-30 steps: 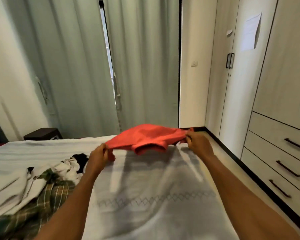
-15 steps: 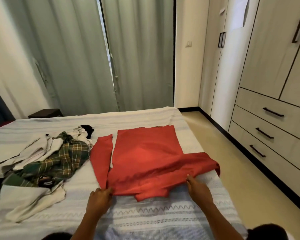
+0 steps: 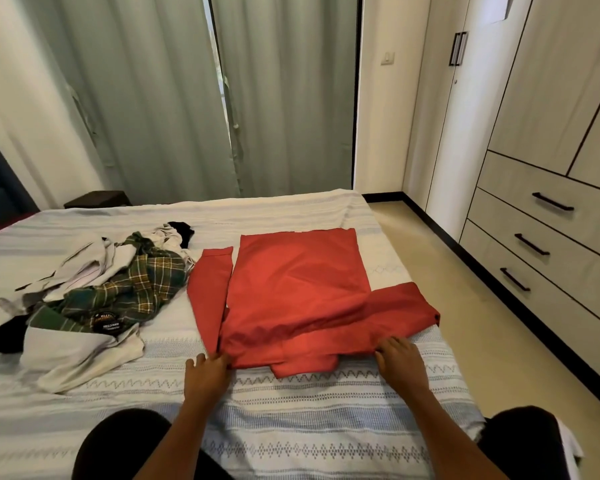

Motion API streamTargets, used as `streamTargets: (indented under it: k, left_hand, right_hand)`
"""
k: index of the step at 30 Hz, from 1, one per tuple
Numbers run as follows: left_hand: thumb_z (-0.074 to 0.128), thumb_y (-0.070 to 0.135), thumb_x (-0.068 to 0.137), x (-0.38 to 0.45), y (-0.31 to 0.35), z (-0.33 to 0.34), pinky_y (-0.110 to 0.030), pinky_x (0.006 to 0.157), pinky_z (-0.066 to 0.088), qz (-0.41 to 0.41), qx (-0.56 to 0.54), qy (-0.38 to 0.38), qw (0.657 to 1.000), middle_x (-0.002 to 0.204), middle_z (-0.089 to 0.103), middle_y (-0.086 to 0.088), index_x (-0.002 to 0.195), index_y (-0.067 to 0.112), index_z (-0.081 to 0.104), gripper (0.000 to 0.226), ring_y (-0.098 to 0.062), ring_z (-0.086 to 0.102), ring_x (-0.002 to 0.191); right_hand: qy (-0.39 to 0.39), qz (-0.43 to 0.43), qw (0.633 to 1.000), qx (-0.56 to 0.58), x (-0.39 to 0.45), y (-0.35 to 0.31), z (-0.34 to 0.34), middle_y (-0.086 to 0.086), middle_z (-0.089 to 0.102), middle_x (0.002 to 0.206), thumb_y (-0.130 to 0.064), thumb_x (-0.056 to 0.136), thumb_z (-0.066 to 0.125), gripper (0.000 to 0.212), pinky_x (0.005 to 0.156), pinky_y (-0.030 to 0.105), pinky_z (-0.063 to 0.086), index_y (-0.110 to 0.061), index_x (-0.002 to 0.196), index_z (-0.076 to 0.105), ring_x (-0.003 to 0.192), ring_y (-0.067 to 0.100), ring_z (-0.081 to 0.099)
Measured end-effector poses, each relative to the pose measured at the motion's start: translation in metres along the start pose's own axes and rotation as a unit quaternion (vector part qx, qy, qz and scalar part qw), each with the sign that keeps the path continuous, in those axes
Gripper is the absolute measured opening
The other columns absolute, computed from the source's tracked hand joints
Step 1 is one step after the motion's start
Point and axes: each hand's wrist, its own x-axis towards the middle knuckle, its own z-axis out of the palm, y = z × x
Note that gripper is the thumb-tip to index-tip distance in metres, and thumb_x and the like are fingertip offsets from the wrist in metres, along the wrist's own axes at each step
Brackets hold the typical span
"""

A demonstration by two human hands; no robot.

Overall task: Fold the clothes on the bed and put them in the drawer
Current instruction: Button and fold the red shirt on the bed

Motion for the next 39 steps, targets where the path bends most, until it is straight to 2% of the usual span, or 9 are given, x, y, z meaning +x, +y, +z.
streamTargets:
  k: [5, 8, 13, 18, 22, 27, 32, 36, 39]
  left_hand:
    - [0.047, 0.023, 0.099, 0.013, 0.006, -0.019, -0.035, 0.065, 0.049, -0.036, -0.242, 0.085, 0.966, 0.087, 0.066, -0.003, 0.105, 0.019, 0.057, 0.012, -0.028, 0.064, 0.075]
    - [0.054, 0.015, 0.098, 0.029, 0.017, -0.060, -0.040, 0.065, 0.056, -0.081, -0.462, 0.151, 0.870, 0.084, 0.066, -0.002, 0.092, 0.021, 0.058, 0.010, -0.026, 0.067, 0.075]
    - [0.055, 0.012, 0.098, 0.067, 0.038, -0.158, -0.041, 0.085, 0.054, -0.131, -0.588, 0.307, 0.737, 0.101, 0.068, -0.009, 0.104, 0.010, 0.062, 0.010, -0.028, 0.065, 0.095]
    - [0.055, 0.007, 0.092, 0.083, 0.048, -0.260, -0.033, 0.105, 0.044, -0.083, -0.640, 0.483, 0.592, 0.120, 0.064, -0.013, 0.104, 0.026, 0.060, 0.023, -0.027, 0.059, 0.116]
    - [0.055, 0.009, 0.092, 0.066, 0.047, -0.341, -0.039, 0.107, 0.043, -0.016, -0.626, 0.609, 0.487, 0.118, 0.060, -0.009, 0.100, 0.037, 0.054, 0.029, -0.031, 0.057, 0.117]
    - [0.057, 0.002, 0.092, 0.061, 0.039, -0.412, -0.050, 0.099, 0.045, 0.045, -0.541, 0.732, 0.412, 0.103, 0.056, -0.017, 0.096, 0.022, 0.056, 0.021, -0.041, 0.057, 0.105]
    - [0.062, 0.013, 0.089, 0.089, 0.038, -0.443, -0.053, 0.089, 0.047, -0.007, -0.499, 0.735, 0.458, 0.101, 0.062, -0.012, 0.090, -0.002, 0.062, 0.015, -0.033, 0.059, 0.098]
    - [0.062, 0.022, 0.084, 0.133, 0.040, -0.430, -0.042, 0.090, 0.044, -0.078, -0.461, 0.657, 0.592, 0.100, 0.062, -0.018, 0.089, 0.004, 0.067, 0.019, -0.034, 0.058, 0.095]
    - [0.061, 0.022, 0.084, 0.167, 0.045, -0.389, -0.041, 0.091, 0.046, -0.124, -0.446, 0.539, 0.704, 0.106, 0.057, -0.021, 0.091, 0.008, 0.072, 0.019, -0.039, 0.058, 0.096]
  right_hand:
    - [0.033, 0.037, 0.996, 0.069, 0.021, -0.007, -0.017, -0.004, 0.067, 0.090, -0.020, 0.096, 0.061, 0.003, 0.066, 0.031, 0.045, -0.021, 0.098, 0.063, 0.082, 0.020, 0.061]
    - [0.088, 0.093, 0.976, 0.179, 0.054, -0.027, -0.043, -0.002, 0.065, 0.091, -0.018, 0.102, 0.049, 0.012, 0.068, 0.033, 0.050, -0.017, 0.101, 0.061, 0.079, 0.018, 0.061]
    - [0.247, 0.074, 0.921, 0.292, 0.117, -0.068, -0.125, -0.003, 0.062, 0.097, -0.013, 0.098, 0.052, 0.012, 0.082, 0.037, 0.047, -0.015, 0.099, 0.064, 0.094, 0.020, 0.057]
    - [0.424, 0.018, 0.840, 0.339, 0.155, -0.103, -0.220, 0.005, 0.066, 0.112, -0.010, 0.096, 0.054, 0.016, 0.111, 0.033, 0.037, -0.008, 0.103, 0.068, 0.126, 0.024, 0.052]
    - [0.556, -0.062, 0.760, 0.331, 0.158, -0.131, -0.304, 0.007, 0.066, 0.114, -0.002, 0.095, 0.056, 0.018, 0.113, 0.045, 0.037, -0.006, 0.107, 0.068, 0.129, 0.024, 0.048]
    - [0.643, -0.110, 0.696, 0.302, 0.167, -0.152, -0.379, 0.011, 0.067, 0.111, 0.003, 0.093, 0.058, 0.020, 0.110, 0.049, 0.037, -0.005, 0.107, 0.070, 0.126, 0.033, 0.051]
    - [0.648, -0.096, 0.716, 0.240, 0.207, -0.147, -0.401, 0.010, 0.068, 0.103, -0.004, 0.091, 0.061, 0.013, 0.110, 0.046, 0.038, -0.006, 0.100, 0.070, 0.114, 0.028, 0.057]
    - [0.573, -0.033, 0.793, 0.207, 0.248, -0.131, -0.373, 0.009, 0.062, 0.104, -0.016, 0.089, 0.063, 0.013, 0.101, 0.036, 0.043, -0.012, 0.096, 0.073, 0.107, 0.027, 0.054]
    - [0.413, 0.058, 0.888, 0.192, 0.268, -0.115, -0.332, 0.006, 0.052, 0.113, -0.027, 0.093, 0.062, 0.017, 0.084, 0.039, 0.050, -0.022, 0.099, 0.077, 0.112, 0.028, 0.046]
